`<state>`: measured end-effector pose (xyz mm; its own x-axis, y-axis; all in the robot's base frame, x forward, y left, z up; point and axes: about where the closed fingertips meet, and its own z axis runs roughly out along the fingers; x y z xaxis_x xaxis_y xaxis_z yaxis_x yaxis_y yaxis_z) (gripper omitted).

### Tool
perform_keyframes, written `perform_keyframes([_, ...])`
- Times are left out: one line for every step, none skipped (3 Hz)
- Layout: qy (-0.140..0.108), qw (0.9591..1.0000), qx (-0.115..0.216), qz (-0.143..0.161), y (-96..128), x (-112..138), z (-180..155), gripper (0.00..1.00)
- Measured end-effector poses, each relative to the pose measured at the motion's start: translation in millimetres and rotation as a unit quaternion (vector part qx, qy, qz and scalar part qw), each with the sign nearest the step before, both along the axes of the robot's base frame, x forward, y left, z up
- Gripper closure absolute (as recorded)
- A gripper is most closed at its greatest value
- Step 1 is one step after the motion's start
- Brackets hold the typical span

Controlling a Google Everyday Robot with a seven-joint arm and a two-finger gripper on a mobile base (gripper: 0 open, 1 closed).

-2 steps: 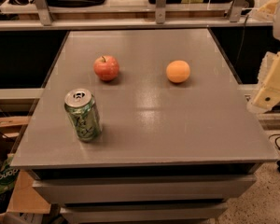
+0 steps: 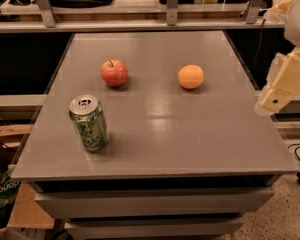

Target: Move orange near apple

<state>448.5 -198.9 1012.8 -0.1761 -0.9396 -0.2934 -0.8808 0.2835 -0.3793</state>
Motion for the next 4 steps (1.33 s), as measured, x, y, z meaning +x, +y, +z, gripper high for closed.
perform_keyframes([-0.005, 0.9990, 0.043, 0.009, 6, 25, -17, 0.00])
perform_keyframes([-0.011, 0.9969, 0.076, 0.017, 9, 52, -36, 0.00])
perform_keyframes([-0.010, 0.9937, 0.109, 0.025, 11, 84, -63, 0.00])
perform_keyframes([-0.010, 0.9937, 0.109, 0.025, 11, 84, -63, 0.00])
